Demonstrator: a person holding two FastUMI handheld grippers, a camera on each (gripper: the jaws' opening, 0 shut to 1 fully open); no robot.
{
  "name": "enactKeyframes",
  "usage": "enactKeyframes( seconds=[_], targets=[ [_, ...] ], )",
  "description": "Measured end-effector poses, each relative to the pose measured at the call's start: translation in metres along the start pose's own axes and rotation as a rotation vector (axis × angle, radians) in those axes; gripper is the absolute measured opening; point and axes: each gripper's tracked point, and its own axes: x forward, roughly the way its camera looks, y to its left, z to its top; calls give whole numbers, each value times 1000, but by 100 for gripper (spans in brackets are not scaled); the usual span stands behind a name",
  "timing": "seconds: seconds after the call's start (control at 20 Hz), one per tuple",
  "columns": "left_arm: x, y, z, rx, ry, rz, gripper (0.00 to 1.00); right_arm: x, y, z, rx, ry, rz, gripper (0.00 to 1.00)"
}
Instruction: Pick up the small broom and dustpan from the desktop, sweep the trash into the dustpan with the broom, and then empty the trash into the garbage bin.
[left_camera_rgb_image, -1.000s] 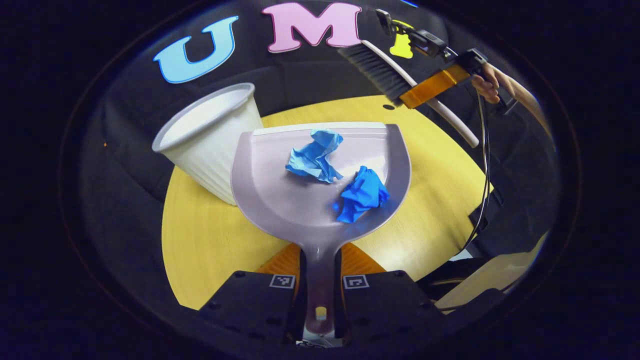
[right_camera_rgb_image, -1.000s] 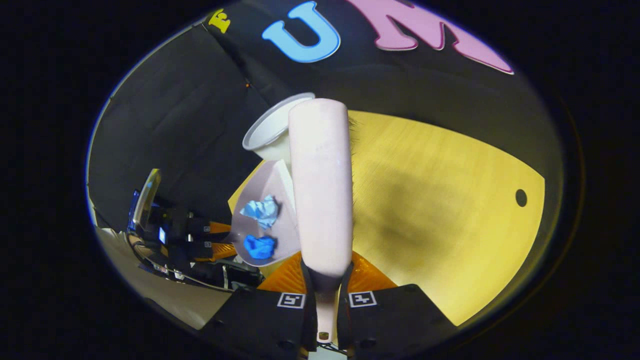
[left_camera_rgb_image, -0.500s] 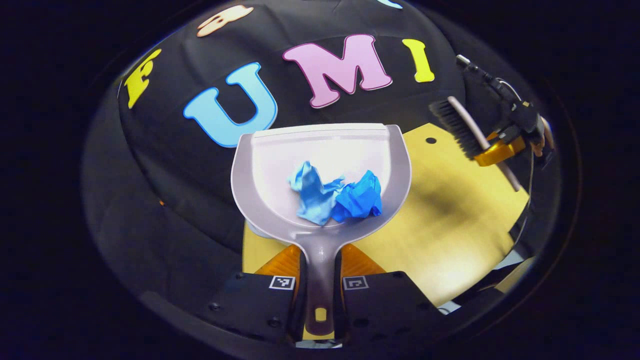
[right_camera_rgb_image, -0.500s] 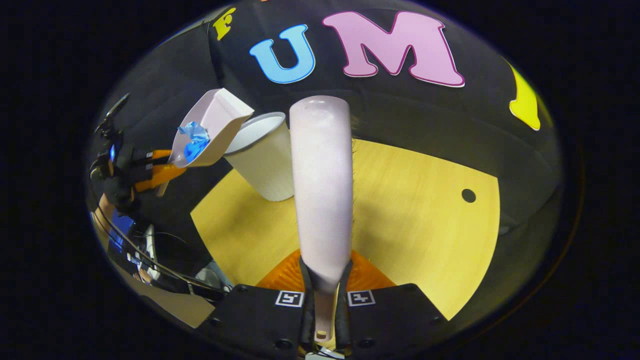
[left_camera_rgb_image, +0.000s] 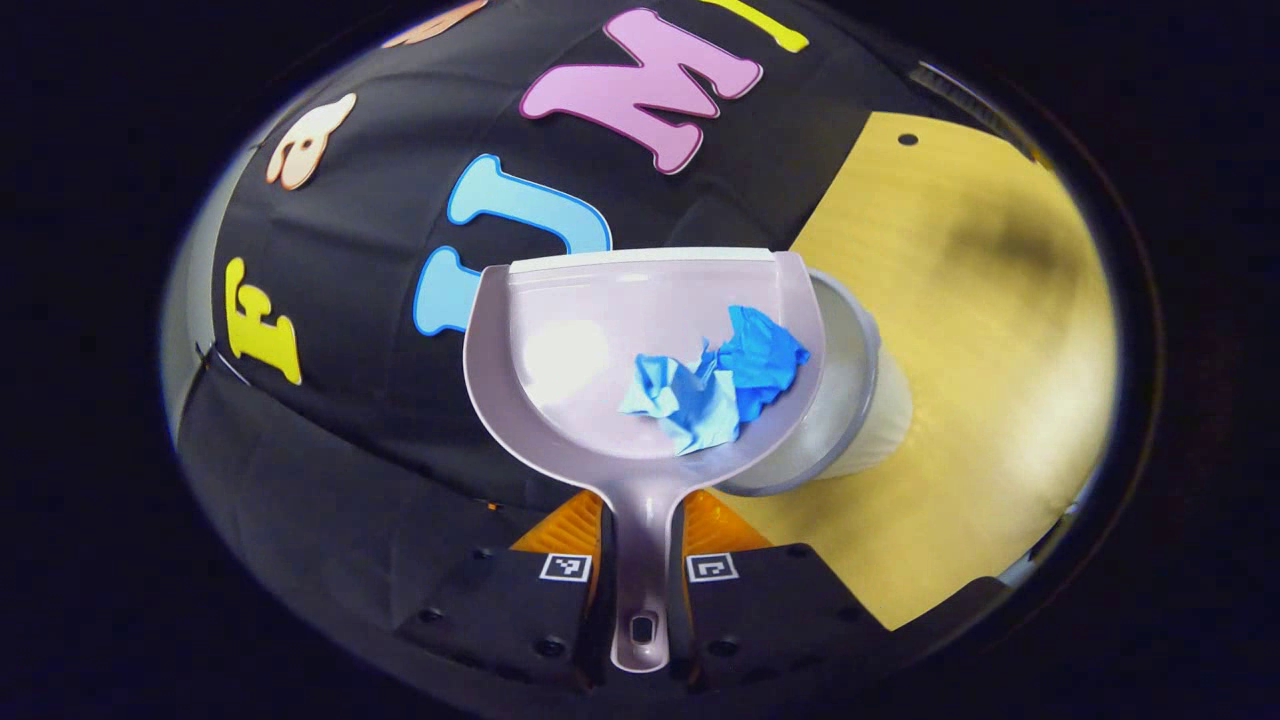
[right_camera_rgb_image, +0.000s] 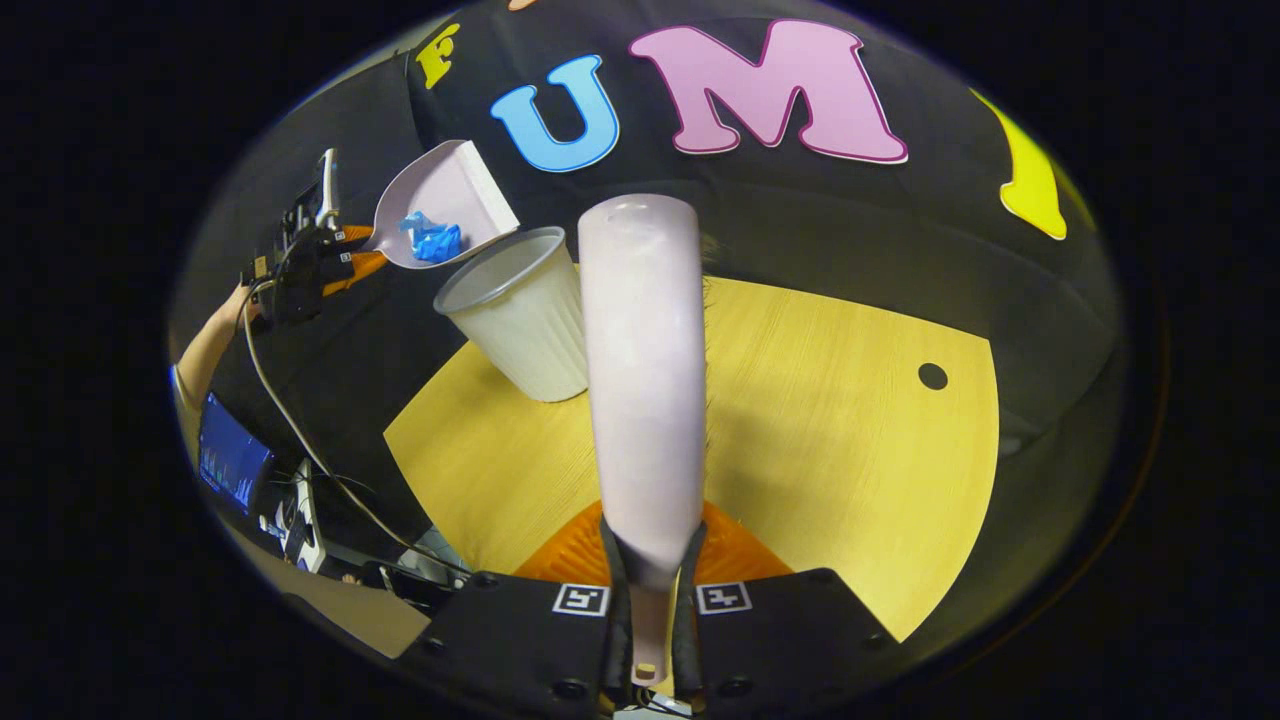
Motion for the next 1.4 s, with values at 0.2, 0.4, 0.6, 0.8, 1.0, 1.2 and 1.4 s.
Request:
enactKeyframes(
  seconds=[0.2, 0.4, 0.6, 0.8, 1.0, 1.2, 1.4],
  targets=[
    [7, 38, -19, 324, 44, 199, 18, -4, -4, -7, 12, 2, -1, 17],
    [16, 74, -22, 645, 35, 386, 18, -5, -9, -11, 21, -3, -13, 17],
    [18, 91, -26, 771, 12, 479, 18, -4, -8, -13, 7, 7, -12, 17],
    [22, 85, -26, 459, 15, 340, 18, -4, -3, -13, 10, 5, -6, 17],
    [15, 63, -10, 47, -36, 156, 18, -3, 1, -5, 35, -14, -17, 17],
    [-25, 24, 39, -331, -150, -98, 18, -8, 11, 8, 56, -37, -15, 17],
    [-71, -47, 75, -555, -174, -318, 18, -10, 10, 4, 66, -38, -43, 17]
  ],
)
